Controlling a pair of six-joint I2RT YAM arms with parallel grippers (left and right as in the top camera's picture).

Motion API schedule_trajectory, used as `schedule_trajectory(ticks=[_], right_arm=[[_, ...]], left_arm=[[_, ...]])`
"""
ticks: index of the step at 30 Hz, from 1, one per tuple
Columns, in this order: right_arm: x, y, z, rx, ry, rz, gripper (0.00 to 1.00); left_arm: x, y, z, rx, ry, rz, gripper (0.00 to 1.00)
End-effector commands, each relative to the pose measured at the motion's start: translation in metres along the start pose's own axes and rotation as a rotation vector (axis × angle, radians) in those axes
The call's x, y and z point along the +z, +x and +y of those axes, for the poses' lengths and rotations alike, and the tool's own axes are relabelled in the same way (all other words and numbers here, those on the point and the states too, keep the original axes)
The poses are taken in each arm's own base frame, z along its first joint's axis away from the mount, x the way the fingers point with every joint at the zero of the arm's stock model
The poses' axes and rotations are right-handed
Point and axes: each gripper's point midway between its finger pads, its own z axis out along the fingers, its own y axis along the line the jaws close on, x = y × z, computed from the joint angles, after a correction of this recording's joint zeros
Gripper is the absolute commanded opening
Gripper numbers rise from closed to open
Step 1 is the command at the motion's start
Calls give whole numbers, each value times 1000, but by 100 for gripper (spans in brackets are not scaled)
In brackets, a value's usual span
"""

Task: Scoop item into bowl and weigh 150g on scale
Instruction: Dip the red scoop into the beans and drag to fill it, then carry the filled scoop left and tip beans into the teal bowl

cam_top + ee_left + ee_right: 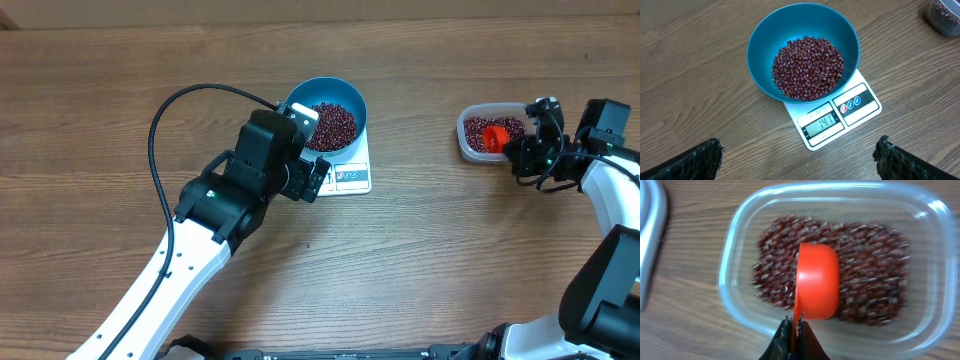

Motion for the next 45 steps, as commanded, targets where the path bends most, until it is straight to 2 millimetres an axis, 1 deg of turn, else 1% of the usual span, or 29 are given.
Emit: schedule_trajectory(ticks=[1,6,11,15,18,21,24,28,32,36,39,43,45], right_arm=[[1,1,19,17,-103,-5,4],[1,11,24,50,-122,38,4],[0,8,23,43,-118,24,4],[-6,-7,22,100,-135,-33,4],[-14,-23,30,89,-196,-99,4],[-22,-34,33,81,-230,-140,4],[-25,-37,28,101,-221,-151,4],[-28,-36,21,126,-210,-157,4],[-35,-33,9,215,-201,-167,4],[-42,-35,6,239,-237,-199,4],[-53,-40,10,253,-309,-245,4],[-69,-49,25,260,-453,-315,4],[-73,-52,31,258,-499,-331,4]], left_arm=[[-6,-5,0,5,7,-24,100],[-6,-5,0,5,7,-24,100],[-6,-5,0,5,7,-24,100],[-6,-5,0,5,7,-24,99],[-6,-5,0,5,7,-24,99],[-6,-5,0,5,7,-24,99],[-6,-5,0,5,7,-24,100],[-7,-5,0,5,7,-24,99],[-6,-5,0,5,7,-24,100],[-6,-5,0,5,7,-24,100],[-6,-5,0,5,7,-24,99],[-6,-5,0,5,7,-24,100],[-6,-5,0,5,7,-24,100]])
